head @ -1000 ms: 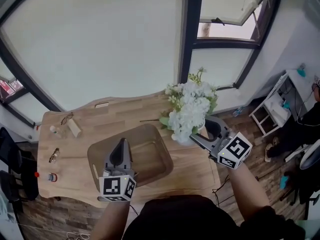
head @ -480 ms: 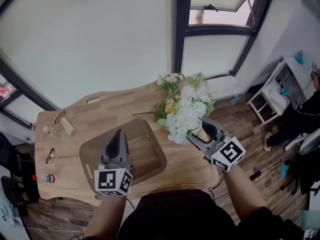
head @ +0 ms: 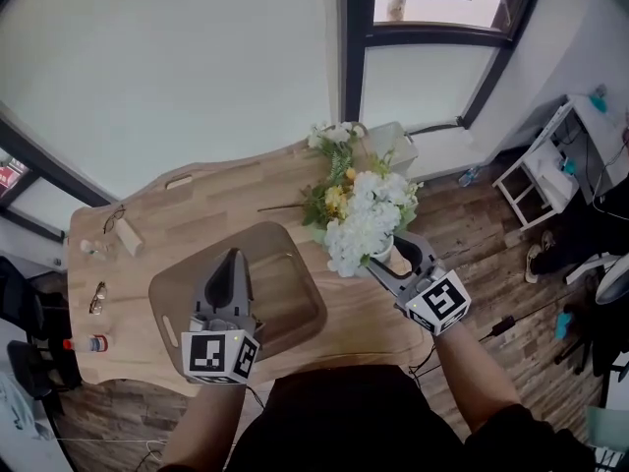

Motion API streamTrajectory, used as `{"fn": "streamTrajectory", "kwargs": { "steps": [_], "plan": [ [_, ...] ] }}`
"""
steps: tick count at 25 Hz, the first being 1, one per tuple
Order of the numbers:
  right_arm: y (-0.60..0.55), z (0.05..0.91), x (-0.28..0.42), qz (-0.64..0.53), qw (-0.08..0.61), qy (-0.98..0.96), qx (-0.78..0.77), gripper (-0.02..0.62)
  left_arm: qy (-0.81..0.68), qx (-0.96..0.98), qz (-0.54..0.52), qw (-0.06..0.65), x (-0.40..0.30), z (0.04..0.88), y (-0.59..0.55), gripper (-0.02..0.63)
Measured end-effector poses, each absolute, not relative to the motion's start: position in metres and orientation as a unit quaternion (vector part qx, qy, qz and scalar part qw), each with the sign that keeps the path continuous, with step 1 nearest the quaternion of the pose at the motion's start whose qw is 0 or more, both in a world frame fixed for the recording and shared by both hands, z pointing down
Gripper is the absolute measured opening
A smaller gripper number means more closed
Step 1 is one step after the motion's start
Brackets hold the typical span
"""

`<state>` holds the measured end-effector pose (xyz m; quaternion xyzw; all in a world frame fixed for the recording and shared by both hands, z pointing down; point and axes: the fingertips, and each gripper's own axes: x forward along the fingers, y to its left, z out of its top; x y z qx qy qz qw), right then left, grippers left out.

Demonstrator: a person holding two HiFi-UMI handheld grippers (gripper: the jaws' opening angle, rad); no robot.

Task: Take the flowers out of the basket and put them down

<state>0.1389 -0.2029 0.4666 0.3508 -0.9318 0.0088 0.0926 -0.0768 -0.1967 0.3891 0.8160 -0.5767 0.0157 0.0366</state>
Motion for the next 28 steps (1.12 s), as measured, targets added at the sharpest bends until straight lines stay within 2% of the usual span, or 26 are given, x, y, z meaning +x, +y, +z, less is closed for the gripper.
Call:
{"fn": "streamTrajectory", "kwargs": {
  "steps": [7,16,28],
  "plan": [
    [-0.208,0.502,0.137,0.025,0.088,-0.93,0.355,0.232,-0.591,0.804,0.018,0.067,-0.082,0.41,-0.194,0.0],
    [-0.221,0.536,0.129,0.025,0.068,-0.931,0.358,0.232,-0.588,0.806,0.057,0.037,-0.076,0.411,-0.189,0.0],
    [-0.221,0.564,0.122,0.035,0.088,-0.929,0.358,0.233,-0.586,0.807,0.066,0.036,-0.072,0.416,-0.191,0.0]
  ]
}}
